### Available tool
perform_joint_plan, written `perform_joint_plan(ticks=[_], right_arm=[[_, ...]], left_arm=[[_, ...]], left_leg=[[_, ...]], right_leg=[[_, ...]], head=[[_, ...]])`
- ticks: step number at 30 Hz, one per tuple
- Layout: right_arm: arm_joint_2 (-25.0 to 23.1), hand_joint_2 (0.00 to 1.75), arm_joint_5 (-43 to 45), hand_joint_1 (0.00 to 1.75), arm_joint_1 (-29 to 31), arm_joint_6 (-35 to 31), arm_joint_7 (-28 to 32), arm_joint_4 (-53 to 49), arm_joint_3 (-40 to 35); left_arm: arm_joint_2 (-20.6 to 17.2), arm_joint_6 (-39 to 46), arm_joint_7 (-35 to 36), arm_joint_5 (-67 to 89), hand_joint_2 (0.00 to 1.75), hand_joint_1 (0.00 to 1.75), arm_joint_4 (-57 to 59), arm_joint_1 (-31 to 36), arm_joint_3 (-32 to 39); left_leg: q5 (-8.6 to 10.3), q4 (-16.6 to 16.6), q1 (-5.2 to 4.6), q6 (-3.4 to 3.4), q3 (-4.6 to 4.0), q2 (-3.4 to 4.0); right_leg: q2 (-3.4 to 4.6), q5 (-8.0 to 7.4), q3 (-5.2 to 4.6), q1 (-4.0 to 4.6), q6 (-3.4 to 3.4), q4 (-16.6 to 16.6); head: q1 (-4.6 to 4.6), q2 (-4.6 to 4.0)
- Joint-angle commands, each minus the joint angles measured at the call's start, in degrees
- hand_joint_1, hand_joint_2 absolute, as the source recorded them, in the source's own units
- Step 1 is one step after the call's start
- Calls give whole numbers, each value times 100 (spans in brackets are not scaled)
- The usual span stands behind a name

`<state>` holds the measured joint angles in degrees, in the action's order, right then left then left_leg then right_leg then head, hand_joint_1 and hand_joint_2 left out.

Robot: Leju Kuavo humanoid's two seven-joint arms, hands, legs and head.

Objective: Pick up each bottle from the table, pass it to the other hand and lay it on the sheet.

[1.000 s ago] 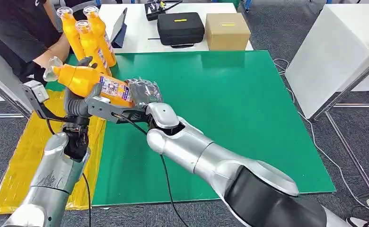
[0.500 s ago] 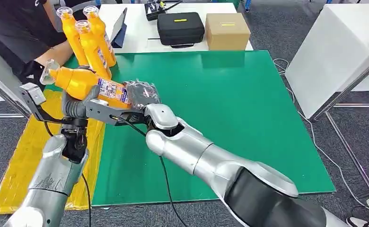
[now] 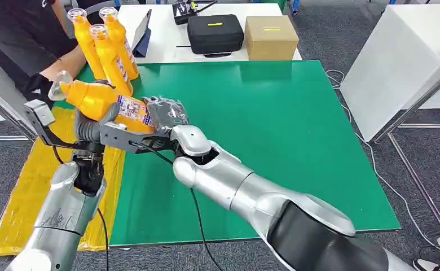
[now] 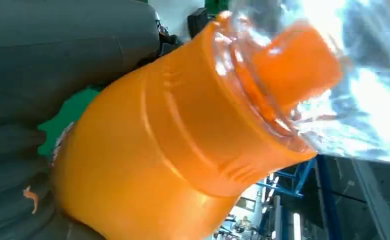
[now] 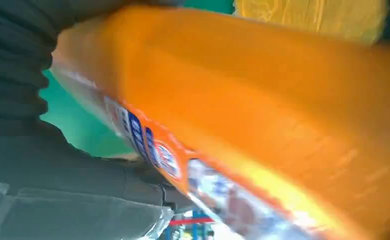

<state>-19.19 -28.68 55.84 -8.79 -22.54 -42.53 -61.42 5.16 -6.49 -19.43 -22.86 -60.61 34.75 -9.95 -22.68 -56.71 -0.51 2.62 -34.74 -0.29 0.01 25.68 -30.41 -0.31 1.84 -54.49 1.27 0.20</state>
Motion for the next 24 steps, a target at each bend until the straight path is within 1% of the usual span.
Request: perform_joint_plan(ticks=[1,5,6,7,9,10,12,13,14,15,16,17,20,21,22,23,24], right_arm=[[-81,0,-123,0,28,35,208,9,11],[-81,0,-125,0,28,34,210,11,21],[-81,0,-146,0,6,12,244,-7,64],[-81,0,-362,0,-92,-16,374,-63,302],[-47,0,-1146,0,-412,13,604,-407,1066],[104,0,-1652,0,-694,118,698,-942,1543],[386,0,-2254,0,-971,207,748,-1689,2140],[483,0,-2328,0,-995,233,819,-1909,2374],[587,0,-2379,0,-983,235,901,-2113,2593],[705,0,-2410,0,-948,248,981,-2330,2865],[801,0,-2364,0,-898,280,1037,-2432,3016],[891,0,-2254,0,-885,333,1120,-2574,3223],[1061,0,-2134,0,-941,335,1274,-2740,3483],[1062,0,-2131,0,-970,336,1294,-2761,3504],[1050,0,-2134,0,-990,339,1300,-2764,3503],[1030,0,-2137,0,-1001,340,1303,-2758,3488],[1019,0,-2143,0,-1007,338,1308,-2753,3474]], left_arm=[[-127,1,43,13,175,175,-81,123,-147],[-140,2,43,13,175,175,-78,112,-140],[-138,5,43,12,175,175,-95,103,-134],[-146,44,40,14,175,175,-165,35,-65],[-209,132,0,64,175,175,-316,-153,96],[-247,154,-32,110,175,175,-383,-282,221],[-325,122,-91,198,175,175,-316,-409,360],[-365,81,-125,217,175,175,-240,-417,394],[-408,51,-172,230,175,175,-157,-419,420],[-457,2,-238,245,175,175,-79,-426,449],[-492,-19,-273,261,175,175,-45,-437,453],[-511,12,-331,305,175,175,12,-439,466],[-533,96,-393,409,175,175,142,-395,479],[-530,105,-396,417,175,175,175,-375,494],[-523,109,-400,429,175,175,189,-363,502],[-518,110,-400,431,175,175,188,-360,502],[-514,111,-400,432,175,175,186,-359,502]], left_leg=[[-14,-4,5,-18,20,3],[-6,-2,5,-12,7,-1],[-13,-6,8,-19,17,-2],[-9,-4,8,-14,10,-1],[-10,-2,6,-15,15,0],[-14,-2,7,-18,21,3],[-5,7,4,-10,14,2],[-15,4,9,-18,29,4],[-4,2,6,-9,6,-3],[-14,-3,7,-16,19,-8],[-5,-3,5,-11,2,-12],[-10,-10,8,-15,4,-19],[-9,-11,6,-15,2,-26],[-4,-3,5,-10,-2,-21],[-8,-3,7,-15,8,-26],[-2,0,4,-10,-2,-18],[-9,-2,5,-16,10,-19]], right_leg=[[1,13,21,4,-6,-1],[-3,6,8,3,-4,1],[-5,13,21,6,-6,-1],[-2,8,12,6,-4,1],[-2,9,17,5,-4,3],[1,12,24,5,-5,4],[1,4,17,3,-3,10],[1,12,34,7,-5,13],[-5,4,11,5,-2,7],[-10,15,26,5,-4,3],[-14,7,9,5,-3,3],[-20,13,15,8,-4,-1],[-25,14,13,5,-2,-1],[-19,7,7,4,-1,5],[-24,12,22,6,-2,7],[-16,5,7,3,-2,7],[-18,12,20,4,-3,6]], head=[[-2,-2],[-2,-2],[0,-2],[-2,-2],[0,-2],[0,-2],[0,-2],[0,-2],[2,-2],[0,-2],[0,-2],[0,-2],[2,-2],[-2,-2],[2,0],[2,0],[0,-2]])
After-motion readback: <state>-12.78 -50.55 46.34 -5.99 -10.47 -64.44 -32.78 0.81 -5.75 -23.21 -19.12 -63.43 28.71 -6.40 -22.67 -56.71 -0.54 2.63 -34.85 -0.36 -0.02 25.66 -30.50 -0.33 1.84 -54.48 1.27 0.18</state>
